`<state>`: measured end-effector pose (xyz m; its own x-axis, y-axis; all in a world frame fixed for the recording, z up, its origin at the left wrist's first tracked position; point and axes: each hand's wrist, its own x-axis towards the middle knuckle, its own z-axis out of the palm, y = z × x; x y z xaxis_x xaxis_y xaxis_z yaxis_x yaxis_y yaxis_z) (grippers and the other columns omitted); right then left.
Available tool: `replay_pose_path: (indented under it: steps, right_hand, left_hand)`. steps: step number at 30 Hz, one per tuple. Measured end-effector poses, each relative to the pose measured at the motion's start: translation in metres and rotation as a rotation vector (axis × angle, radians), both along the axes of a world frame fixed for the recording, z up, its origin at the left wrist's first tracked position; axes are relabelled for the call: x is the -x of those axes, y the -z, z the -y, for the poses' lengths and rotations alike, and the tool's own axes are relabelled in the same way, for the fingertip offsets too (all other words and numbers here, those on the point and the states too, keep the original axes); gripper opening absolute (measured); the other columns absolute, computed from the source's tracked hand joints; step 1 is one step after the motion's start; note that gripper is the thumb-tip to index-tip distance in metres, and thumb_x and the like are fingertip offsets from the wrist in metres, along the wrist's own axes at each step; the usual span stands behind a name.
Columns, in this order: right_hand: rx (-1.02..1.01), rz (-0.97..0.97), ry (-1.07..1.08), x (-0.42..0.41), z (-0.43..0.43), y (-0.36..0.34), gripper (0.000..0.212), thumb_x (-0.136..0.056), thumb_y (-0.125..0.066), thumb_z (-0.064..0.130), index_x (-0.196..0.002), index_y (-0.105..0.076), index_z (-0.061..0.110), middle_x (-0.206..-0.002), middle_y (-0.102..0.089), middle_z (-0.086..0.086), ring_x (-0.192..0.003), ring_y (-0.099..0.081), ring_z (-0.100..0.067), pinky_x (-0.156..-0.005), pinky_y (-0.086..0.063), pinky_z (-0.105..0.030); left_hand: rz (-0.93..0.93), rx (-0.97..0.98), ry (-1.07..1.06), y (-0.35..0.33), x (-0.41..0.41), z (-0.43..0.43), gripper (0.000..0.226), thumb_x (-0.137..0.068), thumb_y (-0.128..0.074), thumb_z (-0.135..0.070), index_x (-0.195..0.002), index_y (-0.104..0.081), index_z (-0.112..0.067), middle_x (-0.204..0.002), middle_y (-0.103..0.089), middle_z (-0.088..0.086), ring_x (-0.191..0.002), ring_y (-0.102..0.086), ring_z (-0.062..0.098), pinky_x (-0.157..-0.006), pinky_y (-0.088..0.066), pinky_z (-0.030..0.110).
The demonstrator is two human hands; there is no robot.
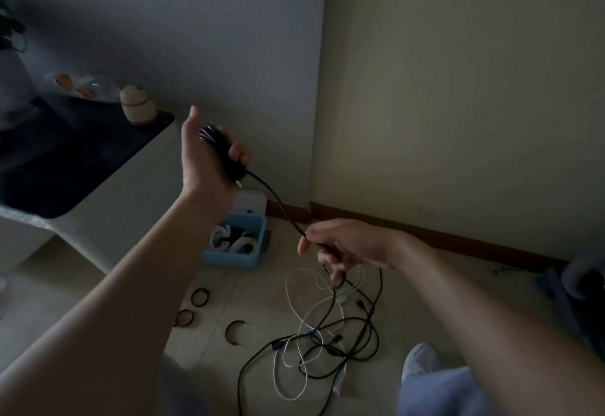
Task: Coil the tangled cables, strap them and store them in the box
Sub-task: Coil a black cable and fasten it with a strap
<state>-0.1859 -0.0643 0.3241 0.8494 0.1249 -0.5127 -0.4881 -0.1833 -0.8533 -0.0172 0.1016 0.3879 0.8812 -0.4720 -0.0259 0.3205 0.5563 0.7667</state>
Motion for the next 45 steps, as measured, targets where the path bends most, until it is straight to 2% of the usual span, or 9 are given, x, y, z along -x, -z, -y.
replay_pose_path:
  steps: [6, 12, 14, 17, 20, 23, 28, 34, 45]
  right_hand:
    - [0.06, 0.36, 0.074, -0.001, -0.017, -0.029, 0.031, -0.097, -0.05, 0.032, -0.113, -0.074, 0.02, -0.057, -0.04, 0.012, -0.052, -0.033, -0.008, -0.045, -0.027, -0.018]
    - [0.107, 0.655, 0.207, -0.002, -0.022, -0.055, 0.029, -0.095, -0.054, 0.023, -0.08, -0.078, 0.016, -0.051, -0.034, 0.007, -0.049, -0.03, -0.006, -0.048, -0.026, -0.013]
    - [0.111, 0.731, 0.264, -0.002, -0.018, -0.056, 0.033, -0.098, -0.054, 0.016, -0.073, -0.075, 0.017, -0.049, -0.045, 0.013, -0.046, -0.039, -0.001, -0.05, -0.032, -0.009]
    - [0.177, 0.82, 0.413, -0.004, -0.011, -0.055, 0.024, -0.096, -0.06, 0.014, -0.077, -0.073, 0.007, -0.058, -0.065, 0.01, -0.056, -0.058, 0.0, -0.06, -0.044, -0.014]
    - [0.271, 0.839, 0.581, -0.006, 0.001, -0.049, 0.017, -0.09, -0.074, 0.019, -0.074, -0.072, 0.014, -0.054, -0.06, 0.015, -0.049, -0.053, 0.001, -0.052, -0.039, -0.011]
    - [0.311, 0.79, 0.704, -0.007, 0.014, -0.042, 0.021, -0.079, -0.084, 0.028, -0.07, -0.069, 0.016, -0.058, -0.061, 0.012, -0.056, -0.054, -0.001, -0.057, -0.043, -0.017]
    - [0.296, 0.708, 0.68, -0.01, 0.017, -0.031, 0.022, -0.083, -0.077, 0.035, -0.076, -0.07, 0.016, -0.063, -0.065, 0.01, -0.062, -0.059, -0.005, -0.062, -0.048, -0.024]
    - [0.112, 0.547, 0.675, -0.014, 0.02, -0.013, 0.029, -0.1, -0.061, 0.028, -0.074, -0.064, 0.016, -0.053, -0.037, 0.005, -0.043, -0.03, -0.008, -0.043, -0.028, -0.023]
    - [0.139, 0.211, 0.391, -0.012, 0.004, 0.013, 0.042, -0.107, -0.04, 0.039, -0.087, -0.064, 0.009, -0.053, -0.039, 0.009, -0.047, -0.042, -0.01, -0.062, -0.044, -0.031]
  left_hand:
    - [0.41, -0.403, 0.051, 0.026, 0.001, 0.007, 0.049, -0.081, -0.052, -0.06, -0.075, -0.044, -0.013, -0.057, -0.048, 0.002, -0.055, -0.047, 0.021, -0.064, -0.042, 0.036]
    - [0.554, -0.689, 0.297, 0.042, 0.033, 0.013, 0.055, -0.071, -0.045, -0.077, -0.094, -0.055, -0.027, -0.093, -0.056, 0.003, -0.09, -0.051, 0.026, -0.083, -0.047, 0.051]
    - [0.677, -0.745, 0.367, 0.041, 0.046, 0.014, 0.037, -0.076, -0.038, -0.075, -0.083, -0.057, -0.044, -0.082, -0.054, -0.01, -0.082, -0.05, 0.022, -0.077, -0.045, 0.045]
    - [0.675, -0.675, 0.434, 0.042, 0.058, 0.016, 0.038, -0.081, -0.045, -0.071, -0.067, -0.062, -0.04, -0.064, -0.054, -0.001, -0.056, -0.048, 0.014, -0.059, -0.037, 0.031]
    - [0.655, -0.594, 0.511, 0.041, 0.065, 0.019, 0.049, -0.084, -0.055, -0.06, -0.07, -0.055, -0.013, -0.056, -0.049, 0.008, -0.048, -0.044, 0.017, -0.052, -0.037, 0.026]
    - [0.559, -0.533, 0.554, 0.036, 0.071, 0.023, 0.037, -0.094, -0.055, -0.039, -0.076, -0.048, -0.008, -0.051, -0.041, 0.008, -0.041, -0.037, 0.017, -0.043, -0.037, 0.025]
    - [0.453, -0.422, 0.712, 0.025, 0.075, 0.021, 0.036, -0.106, -0.04, -0.031, -0.077, -0.046, -0.01, -0.041, -0.036, 0.002, -0.033, -0.033, 0.016, -0.048, -0.043, 0.024]
    - [0.137, -0.138, 0.832, 0.008, 0.061, 0.015, 0.038, -0.1, -0.037, -0.045, -0.074, -0.046, -0.019, -0.039, -0.031, -0.008, -0.033, -0.029, 0.01, -0.062, -0.044, 0.027]
    - [-0.121, 0.154, 0.439, -0.002, 0.036, 0.008, 0.037, -0.091, -0.043, -0.049, -0.074, -0.05, -0.017, -0.048, -0.03, -0.006, -0.044, -0.031, 0.013, -0.069, -0.042, 0.028]
